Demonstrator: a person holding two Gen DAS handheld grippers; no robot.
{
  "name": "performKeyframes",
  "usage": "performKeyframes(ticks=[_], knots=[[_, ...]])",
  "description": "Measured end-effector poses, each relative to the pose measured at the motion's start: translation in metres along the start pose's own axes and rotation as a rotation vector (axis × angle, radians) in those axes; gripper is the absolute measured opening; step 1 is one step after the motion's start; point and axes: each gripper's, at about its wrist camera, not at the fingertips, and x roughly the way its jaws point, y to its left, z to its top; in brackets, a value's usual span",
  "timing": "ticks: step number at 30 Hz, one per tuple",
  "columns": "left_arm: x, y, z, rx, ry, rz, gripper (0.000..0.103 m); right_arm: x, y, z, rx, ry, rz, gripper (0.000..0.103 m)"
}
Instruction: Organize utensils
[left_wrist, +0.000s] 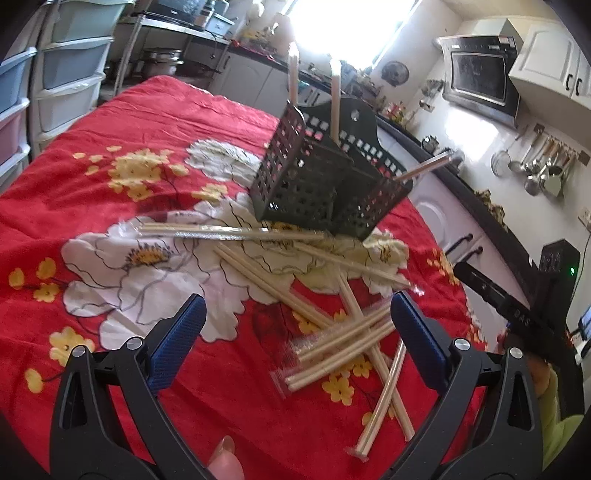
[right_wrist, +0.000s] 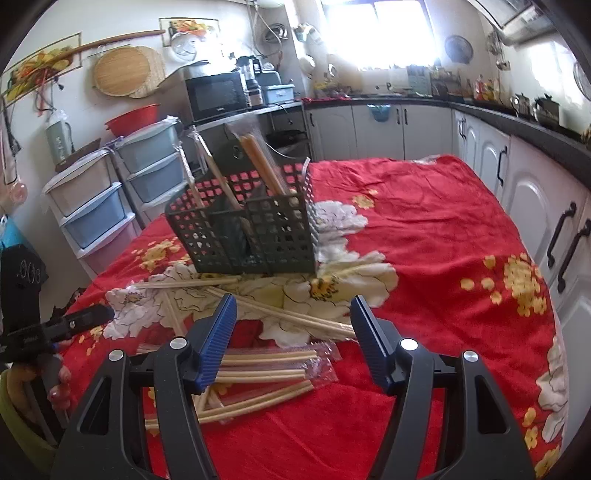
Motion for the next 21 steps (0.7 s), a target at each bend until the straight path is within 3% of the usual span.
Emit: performKeyframes(ticks=[5,21], knots=[[0.007,-0.002,-0.006,0.019,0.042,-0.007,0.091,0.002,-0.009,-0.004,0.026,0.016,-0.018,0.062],[0.03,0.006,-0.019,-0.044,0.165,-0.099,0.059,0.024,-0.035,-0.012,0.096,0.086,-0.065,0.062]])
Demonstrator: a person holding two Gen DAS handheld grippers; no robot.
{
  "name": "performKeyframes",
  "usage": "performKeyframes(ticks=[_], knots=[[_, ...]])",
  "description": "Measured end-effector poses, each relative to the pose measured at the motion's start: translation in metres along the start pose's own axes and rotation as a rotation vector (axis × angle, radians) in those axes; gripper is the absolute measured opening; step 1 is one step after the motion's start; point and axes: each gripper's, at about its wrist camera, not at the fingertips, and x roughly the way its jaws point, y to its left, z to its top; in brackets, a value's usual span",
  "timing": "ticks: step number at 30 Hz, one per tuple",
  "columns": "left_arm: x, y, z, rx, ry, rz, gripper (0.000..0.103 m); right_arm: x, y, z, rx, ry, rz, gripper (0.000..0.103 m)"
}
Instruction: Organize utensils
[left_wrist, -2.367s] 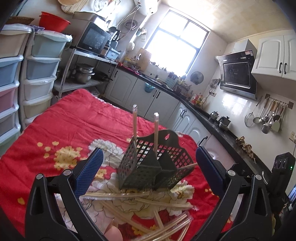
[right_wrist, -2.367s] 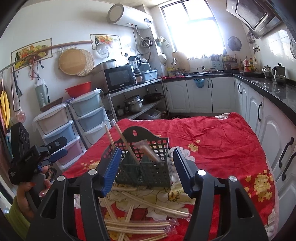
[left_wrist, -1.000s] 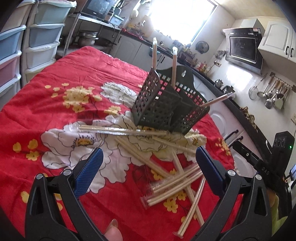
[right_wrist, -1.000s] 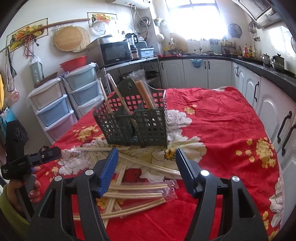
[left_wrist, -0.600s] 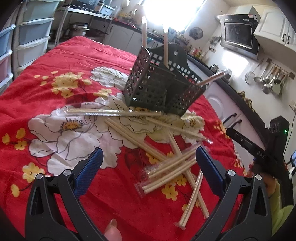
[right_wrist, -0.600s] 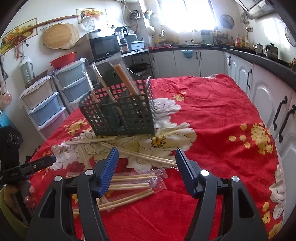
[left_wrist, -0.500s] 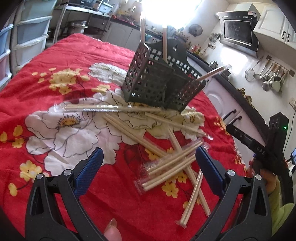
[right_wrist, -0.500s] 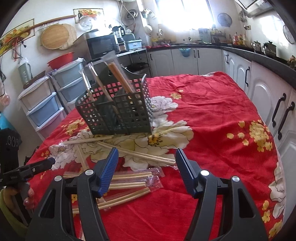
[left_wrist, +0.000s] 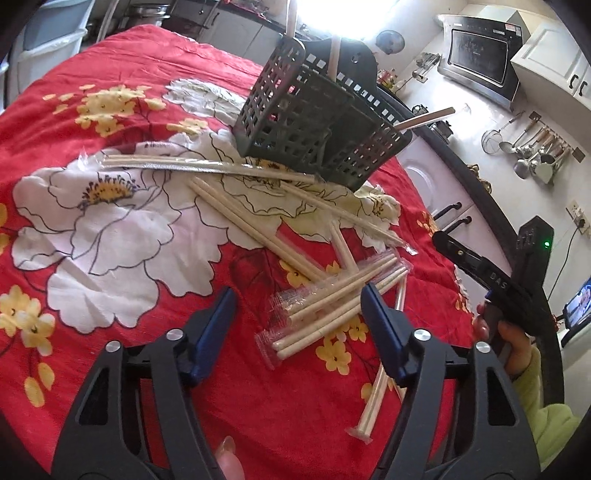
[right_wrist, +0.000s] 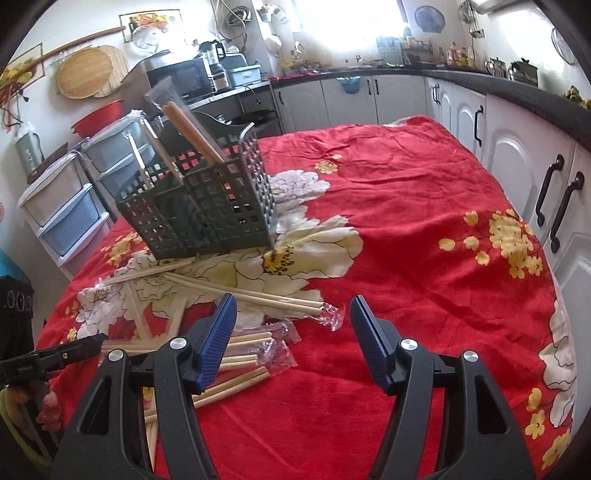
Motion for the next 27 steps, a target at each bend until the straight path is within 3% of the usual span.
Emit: performKeyframes(ticks=[7,14,17,24,27], knots=[[0.005,-0.001,-0.002,-0.004,0.022,-0.023,0.046,0.016,-0.013,-0.002,0.069,0.054,0.01,0.061],[0.007,0.0,-0.002,-0.015,0.028,-0.017,0.036,0.036,-0.032,-0.002,0.185,0.102,0.056,0.049],[0.009,0.0,-0.003,-0.017,0.031,-0.018,0.031,0.044,-0.04,-0.003,0.245,0.117,0.08,0.042],[0.01,0.002,-0.003,-0.025,0.032,-0.028,0.02,0.047,-0.048,-0.004,0.29,0.104,0.093,0.007],[0.008,0.003,-0.003,-0.029,0.024,-0.032,0.016,0.042,-0.046,-0.002,0.281,0.076,0.099,0.005]])
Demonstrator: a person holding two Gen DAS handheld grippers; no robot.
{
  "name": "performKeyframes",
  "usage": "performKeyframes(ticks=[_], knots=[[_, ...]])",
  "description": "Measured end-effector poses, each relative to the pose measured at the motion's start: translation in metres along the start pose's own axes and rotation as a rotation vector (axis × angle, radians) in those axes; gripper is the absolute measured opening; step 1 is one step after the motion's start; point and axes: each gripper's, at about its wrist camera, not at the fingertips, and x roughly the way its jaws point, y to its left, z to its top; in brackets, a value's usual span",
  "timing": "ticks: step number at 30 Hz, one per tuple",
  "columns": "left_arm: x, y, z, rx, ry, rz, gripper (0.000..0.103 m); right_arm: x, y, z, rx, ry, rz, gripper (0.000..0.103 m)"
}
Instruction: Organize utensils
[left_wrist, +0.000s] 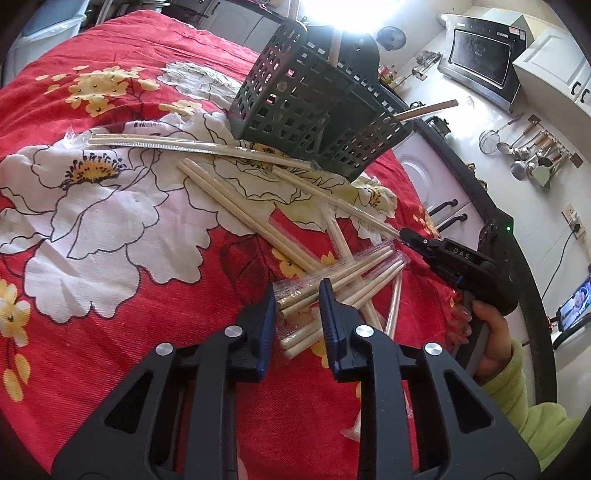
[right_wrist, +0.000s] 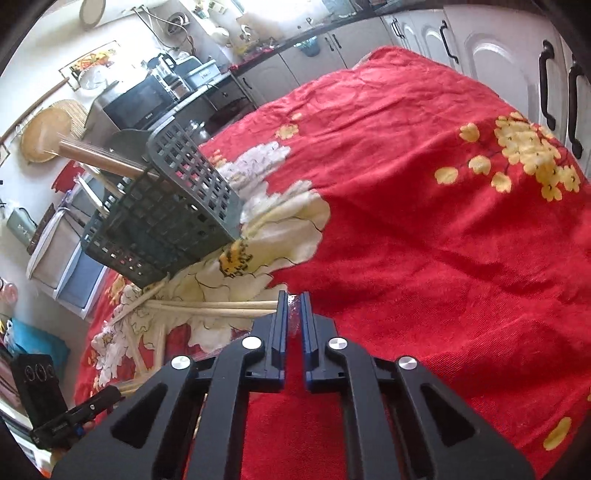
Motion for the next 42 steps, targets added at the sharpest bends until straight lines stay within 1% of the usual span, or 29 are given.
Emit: performKeyframes(ticks=[6,11,15,18,22,28,34,42], knots=[[-0.009,-0.002,0.003,0.003,-0.032,-0.015,0.013,-0.024,0.024,0.005,-0.097,-0.099,0.011,0.004],[-0.019,-0.009,0.008,0.017,-0.076,-0.031,0.01,-0.043,0.05,0.008,-0.185,-0.162,0.02,0.004],[-0.029,-0.017,0.015,0.038,-0.117,-0.051,0.008,-0.055,0.072,0.01,-0.25,-0.195,0.057,0.004],[-0.038,-0.024,0.023,0.056,-0.153,-0.064,0.006,-0.065,0.089,0.012,-0.302,-0.225,0.11,0.004],[-0.053,-0.035,0.036,0.09,-0.208,-0.073,0.003,-0.074,0.112,0.014,-0.369,-0.253,0.16,0.004],[-0.072,-0.05,0.048,0.136,-0.272,-0.071,0.003,-0.08,0.14,0.02,-0.425,-0.262,0.217,0.003],[-0.093,-0.059,0.058,0.165,-0.332,-0.07,0.003,-0.089,0.162,0.025,-0.471,-0.285,0.249,0.003],[-0.11,-0.073,0.071,0.207,-0.391,-0.069,0.003,-0.113,0.188,0.034,-0.531,-0.346,0.285,0.003]])
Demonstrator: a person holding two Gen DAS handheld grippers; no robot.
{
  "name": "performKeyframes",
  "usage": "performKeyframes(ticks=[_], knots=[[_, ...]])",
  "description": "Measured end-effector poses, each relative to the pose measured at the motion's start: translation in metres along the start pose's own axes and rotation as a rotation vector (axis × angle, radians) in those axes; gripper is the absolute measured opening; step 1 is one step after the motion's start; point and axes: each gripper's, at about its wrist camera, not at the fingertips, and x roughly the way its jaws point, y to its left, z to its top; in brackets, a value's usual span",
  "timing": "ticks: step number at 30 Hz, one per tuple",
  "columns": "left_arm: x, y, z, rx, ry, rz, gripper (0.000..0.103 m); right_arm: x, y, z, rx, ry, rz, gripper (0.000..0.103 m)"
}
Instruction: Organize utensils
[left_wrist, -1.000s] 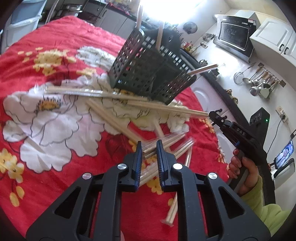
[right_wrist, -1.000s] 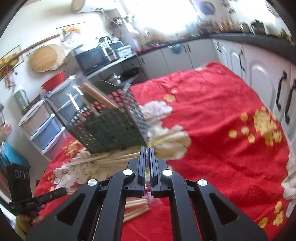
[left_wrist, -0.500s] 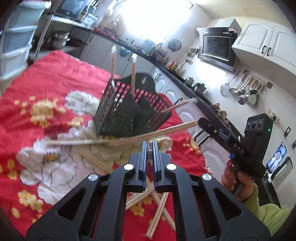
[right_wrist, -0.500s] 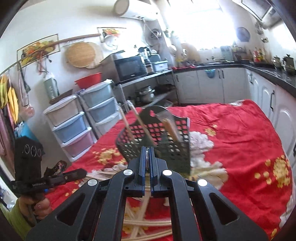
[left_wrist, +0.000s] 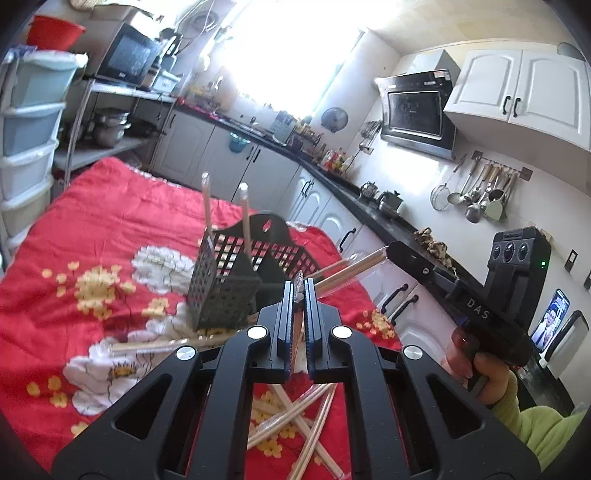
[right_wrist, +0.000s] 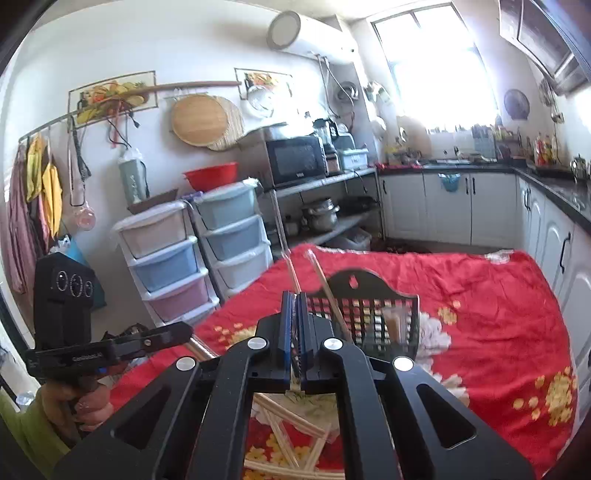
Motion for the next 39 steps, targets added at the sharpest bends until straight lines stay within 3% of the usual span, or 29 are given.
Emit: performKeyframes(ticks=[25,39], knots=[[-0.03,-0.026,0.068,0.084,-0.218,0.032,0.003,-0.046,0.012,0.069,-0.047,-0.214,0.0,0.003],[-0.029,-0.03,0.091,0.087,-0.281,0.051,0.003,-0.044,-0.002,0.084,-0.017,-0.245,-0.041,0.003]])
